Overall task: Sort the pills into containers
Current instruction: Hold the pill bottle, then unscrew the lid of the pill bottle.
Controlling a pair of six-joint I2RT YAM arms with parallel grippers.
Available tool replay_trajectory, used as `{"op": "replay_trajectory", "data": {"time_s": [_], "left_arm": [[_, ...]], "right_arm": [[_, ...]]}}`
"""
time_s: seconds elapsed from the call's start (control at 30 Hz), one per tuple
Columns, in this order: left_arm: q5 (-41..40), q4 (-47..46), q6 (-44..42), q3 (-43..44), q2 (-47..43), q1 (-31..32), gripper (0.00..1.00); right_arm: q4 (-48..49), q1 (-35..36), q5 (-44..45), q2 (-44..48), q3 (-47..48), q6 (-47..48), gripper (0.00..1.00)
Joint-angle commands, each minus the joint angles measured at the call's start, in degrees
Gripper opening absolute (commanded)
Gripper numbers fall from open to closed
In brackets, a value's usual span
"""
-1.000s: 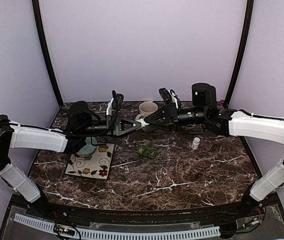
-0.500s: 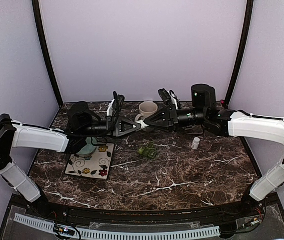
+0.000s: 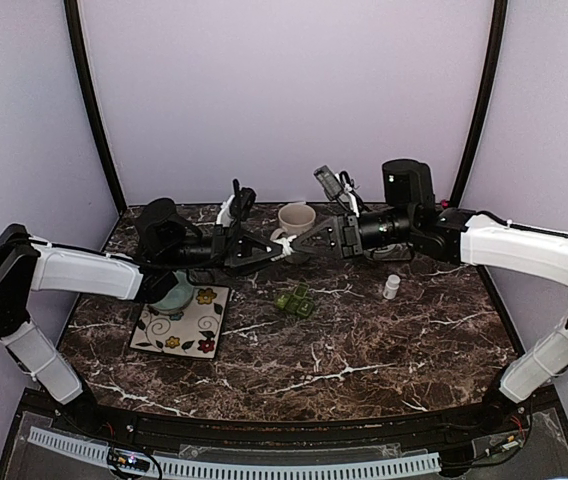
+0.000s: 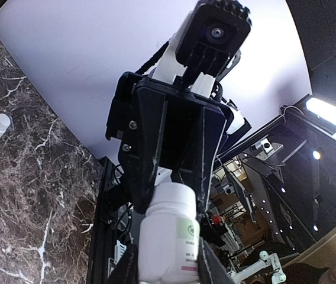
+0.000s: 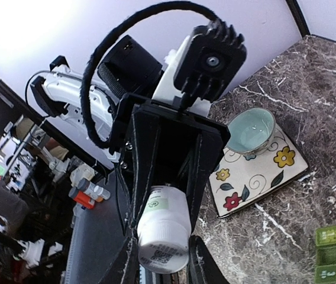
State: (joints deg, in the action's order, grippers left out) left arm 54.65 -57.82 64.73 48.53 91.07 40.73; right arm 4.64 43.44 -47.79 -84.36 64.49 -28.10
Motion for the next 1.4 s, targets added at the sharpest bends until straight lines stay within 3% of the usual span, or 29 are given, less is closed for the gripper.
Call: {"op": "replay_trajectory", "data": {"time_s": [0.0,0.3,0.5,0.8,0.9,1.03,1.13,1.23,1.37], "left_arm": [[3.37,-11.69,7.69,3.69,0.24,0.14,0.00],[7.14,-14.58,13.47,6.61,1.61,0.14,0.00],[8.97,-19.78,18.35,7.50,3.06,0.16,0.00],[12.31,-27.86,25.52,9.11,6.40,0.16,0.00],[12.95,-29.10,26.49,9.40,6.89,0.18,0.00],[13.44,-28.29,25.79,9.51,6.82,0.20,0.00],[13.79,-25.93,23.70,9.58,6.40,0.17,0.00],[13.74,-22.23,20.94,9.76,5.82,0.14,0.00],[13.68,-18.15,17.36,9.63,4.92,-0.12,0.00]], "right_arm": [[-9.51,0.76,4.77,0.64,3.26,13.65,0.00],[-21.14,6.55,23.23,1.59,8.26,28.12,0.00],[-20.46,10.23,34.30,3.43,6.12,33.40,0.00],[-18.74,10.96,38.95,4.30,3.92,37.04,0.00],[-19.12,11.03,38.53,4.24,4.47,37.15,0.12],[-18.56,11.02,38.17,4.98,4.55,36.91,0.42],[-18.10,10.97,37.87,5.69,4.43,36.40,0.55],[-18.04,10.96,38.52,6.40,4.20,35.99,0.64],[-17.51,10.79,38.70,8.39,3.20,34.66,0.67]]}}
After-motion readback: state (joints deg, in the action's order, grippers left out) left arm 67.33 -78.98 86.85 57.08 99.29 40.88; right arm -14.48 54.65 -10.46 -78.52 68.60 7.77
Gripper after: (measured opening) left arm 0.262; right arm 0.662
